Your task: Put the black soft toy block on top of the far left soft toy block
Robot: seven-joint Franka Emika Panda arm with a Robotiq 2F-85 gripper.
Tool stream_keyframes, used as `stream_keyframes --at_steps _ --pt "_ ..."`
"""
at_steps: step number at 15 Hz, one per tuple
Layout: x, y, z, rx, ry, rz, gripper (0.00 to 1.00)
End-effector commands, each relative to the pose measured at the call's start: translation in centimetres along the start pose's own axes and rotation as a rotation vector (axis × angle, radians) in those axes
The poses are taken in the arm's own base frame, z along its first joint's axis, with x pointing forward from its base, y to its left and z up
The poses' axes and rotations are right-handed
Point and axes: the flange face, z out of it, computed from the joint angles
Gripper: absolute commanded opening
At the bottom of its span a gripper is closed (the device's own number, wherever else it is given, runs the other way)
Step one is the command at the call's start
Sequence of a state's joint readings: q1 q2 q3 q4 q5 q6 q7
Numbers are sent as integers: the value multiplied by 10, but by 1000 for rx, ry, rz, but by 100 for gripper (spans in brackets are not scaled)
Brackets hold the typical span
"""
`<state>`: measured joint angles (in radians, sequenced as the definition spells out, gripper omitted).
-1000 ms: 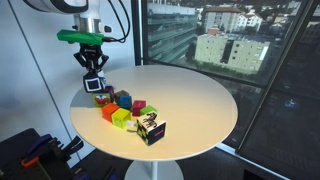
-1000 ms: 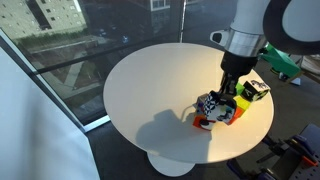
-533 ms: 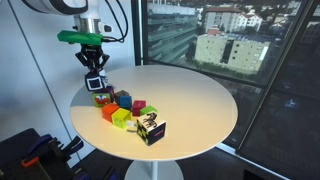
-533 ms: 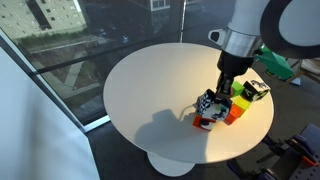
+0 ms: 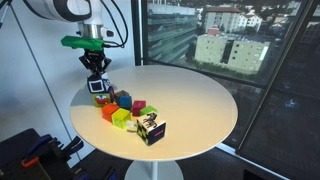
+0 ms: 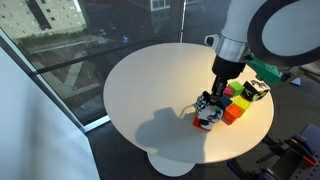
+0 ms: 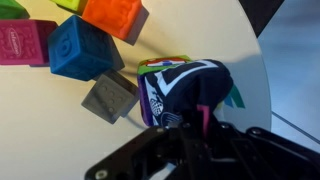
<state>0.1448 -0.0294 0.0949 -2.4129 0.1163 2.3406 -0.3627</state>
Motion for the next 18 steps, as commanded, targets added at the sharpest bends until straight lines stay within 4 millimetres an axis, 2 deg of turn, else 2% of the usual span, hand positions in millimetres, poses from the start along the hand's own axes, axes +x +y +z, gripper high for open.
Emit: stream_keyframes --at_steps 1,3,9,11,18 --pt "13 5 1 1 8 42 7" --pt "15 7 1 -1 7 58 41" --pt "11 16 -7 -13 1 91 88" --pt "7 20 -10 -8 -13 104 100" --pt "-6 30 -26 79 -61 103 100"
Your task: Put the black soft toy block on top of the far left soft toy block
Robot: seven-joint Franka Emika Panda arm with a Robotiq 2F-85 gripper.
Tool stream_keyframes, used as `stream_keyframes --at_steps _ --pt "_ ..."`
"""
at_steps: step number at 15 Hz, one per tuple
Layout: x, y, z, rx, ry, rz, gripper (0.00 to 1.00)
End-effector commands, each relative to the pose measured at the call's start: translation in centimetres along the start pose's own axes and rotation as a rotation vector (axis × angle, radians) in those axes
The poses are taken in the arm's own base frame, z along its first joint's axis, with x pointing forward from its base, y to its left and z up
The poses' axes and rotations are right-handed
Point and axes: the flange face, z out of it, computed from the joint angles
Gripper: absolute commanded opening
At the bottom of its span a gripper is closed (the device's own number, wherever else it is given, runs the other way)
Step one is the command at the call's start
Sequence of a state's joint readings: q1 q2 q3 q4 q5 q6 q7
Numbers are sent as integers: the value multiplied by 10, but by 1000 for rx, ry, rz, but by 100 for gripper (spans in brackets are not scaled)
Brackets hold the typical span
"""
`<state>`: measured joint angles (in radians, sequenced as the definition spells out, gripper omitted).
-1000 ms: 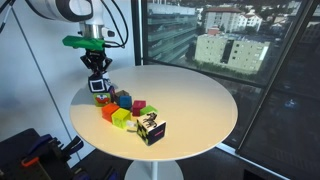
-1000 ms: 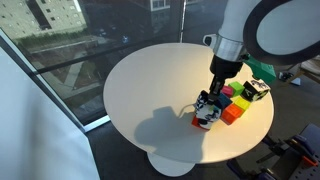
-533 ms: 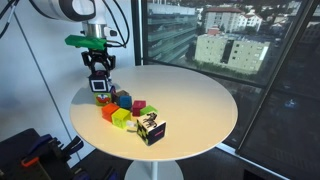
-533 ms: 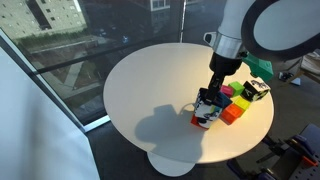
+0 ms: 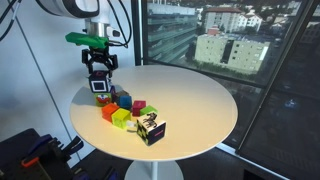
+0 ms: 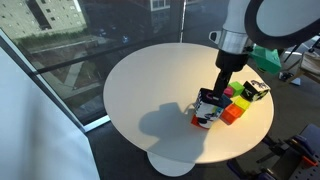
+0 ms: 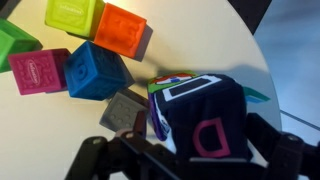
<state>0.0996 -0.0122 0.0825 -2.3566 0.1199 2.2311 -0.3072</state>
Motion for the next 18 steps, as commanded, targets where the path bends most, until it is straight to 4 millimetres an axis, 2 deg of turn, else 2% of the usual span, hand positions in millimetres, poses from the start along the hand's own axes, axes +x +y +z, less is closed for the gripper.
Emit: stream_keyframes --at_steps 1,6,9,13,18 --pt "-4 5 -20 61 -4 -13 100" --pt "-7 12 -32 119 -5 5 100" --pt "-8 24 -38 103 2 59 100" --pt "-12 50 -49 80 23 148 100" --pt "-20 93 -62 28 62 271 100"
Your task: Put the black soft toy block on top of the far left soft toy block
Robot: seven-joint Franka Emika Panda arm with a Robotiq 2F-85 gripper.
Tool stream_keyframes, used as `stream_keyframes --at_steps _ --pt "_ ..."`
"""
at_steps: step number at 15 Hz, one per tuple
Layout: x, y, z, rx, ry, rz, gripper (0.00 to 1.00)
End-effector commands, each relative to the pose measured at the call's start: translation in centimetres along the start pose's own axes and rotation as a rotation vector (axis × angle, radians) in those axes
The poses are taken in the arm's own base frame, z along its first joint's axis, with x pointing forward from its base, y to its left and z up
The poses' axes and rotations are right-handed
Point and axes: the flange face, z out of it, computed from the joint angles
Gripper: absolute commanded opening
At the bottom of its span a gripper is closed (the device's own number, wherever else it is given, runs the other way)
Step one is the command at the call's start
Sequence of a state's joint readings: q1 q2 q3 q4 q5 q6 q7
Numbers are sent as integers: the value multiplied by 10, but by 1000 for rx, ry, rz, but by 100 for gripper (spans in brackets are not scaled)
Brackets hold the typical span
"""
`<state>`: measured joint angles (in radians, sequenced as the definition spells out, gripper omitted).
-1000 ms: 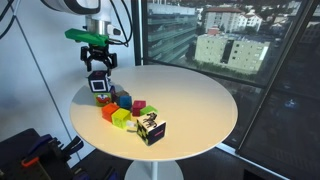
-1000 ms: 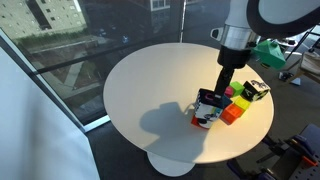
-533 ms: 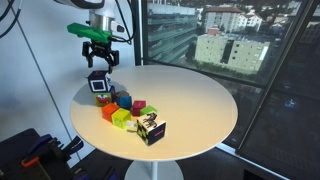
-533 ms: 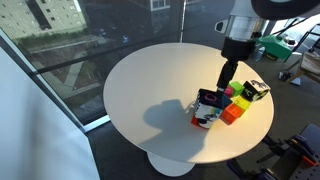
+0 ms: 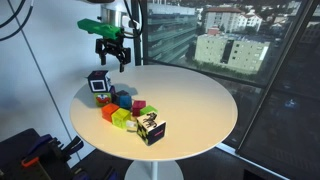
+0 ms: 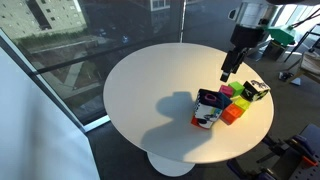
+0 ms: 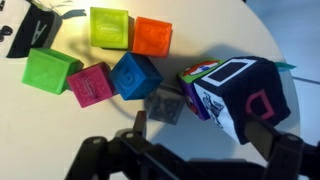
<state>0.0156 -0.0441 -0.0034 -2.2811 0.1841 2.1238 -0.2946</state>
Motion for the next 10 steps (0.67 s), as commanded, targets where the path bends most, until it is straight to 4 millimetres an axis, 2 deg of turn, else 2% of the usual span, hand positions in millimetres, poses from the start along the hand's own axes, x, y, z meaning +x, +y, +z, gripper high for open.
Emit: stream_keyframes --at_steps 1,5,10 --pt "2 26 -19 -61 35 83 100" --pt "-4 54 -31 -153 55 134 100" --pt "-27 81 -50 -221 26 161 100"
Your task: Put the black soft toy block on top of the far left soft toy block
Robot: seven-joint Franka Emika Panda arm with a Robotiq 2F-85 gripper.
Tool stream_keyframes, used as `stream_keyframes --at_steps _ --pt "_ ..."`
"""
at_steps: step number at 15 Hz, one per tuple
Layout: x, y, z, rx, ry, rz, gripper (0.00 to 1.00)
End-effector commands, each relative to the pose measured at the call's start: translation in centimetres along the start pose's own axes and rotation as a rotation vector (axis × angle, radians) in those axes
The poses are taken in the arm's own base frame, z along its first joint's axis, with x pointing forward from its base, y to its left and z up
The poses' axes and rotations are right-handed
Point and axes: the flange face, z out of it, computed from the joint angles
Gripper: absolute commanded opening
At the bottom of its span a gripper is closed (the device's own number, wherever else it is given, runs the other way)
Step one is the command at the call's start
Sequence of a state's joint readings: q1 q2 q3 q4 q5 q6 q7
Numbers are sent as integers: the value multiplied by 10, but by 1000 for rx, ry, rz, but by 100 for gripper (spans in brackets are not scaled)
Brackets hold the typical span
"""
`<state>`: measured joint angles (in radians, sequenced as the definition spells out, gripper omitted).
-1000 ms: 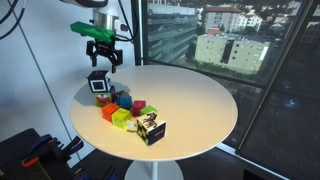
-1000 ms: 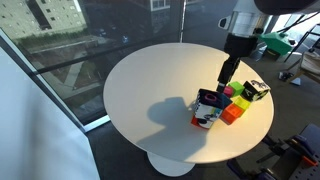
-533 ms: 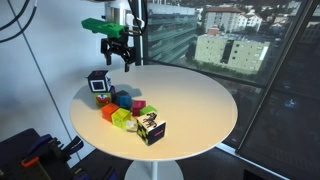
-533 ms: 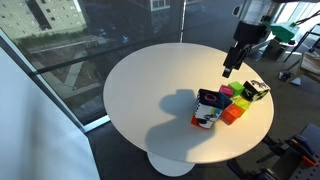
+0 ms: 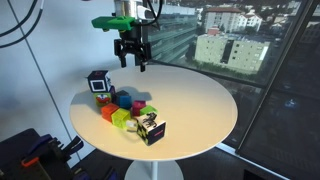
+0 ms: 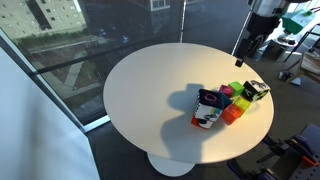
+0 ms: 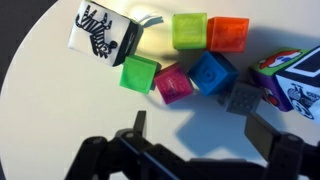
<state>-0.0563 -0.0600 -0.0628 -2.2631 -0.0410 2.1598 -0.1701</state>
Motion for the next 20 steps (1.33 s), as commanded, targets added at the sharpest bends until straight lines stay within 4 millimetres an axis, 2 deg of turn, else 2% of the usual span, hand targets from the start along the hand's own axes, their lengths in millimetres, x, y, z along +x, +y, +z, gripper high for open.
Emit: stream_keyframes --at_steps 1,5,10,20 --pt "-17 21 -22 -37 -21 29 100" --pt "-37 36 -37 -29 -82 39 100" --pt "-62 45 -58 11 -170 38 100" --pt "-90 58 -100 51 -93 51 100"
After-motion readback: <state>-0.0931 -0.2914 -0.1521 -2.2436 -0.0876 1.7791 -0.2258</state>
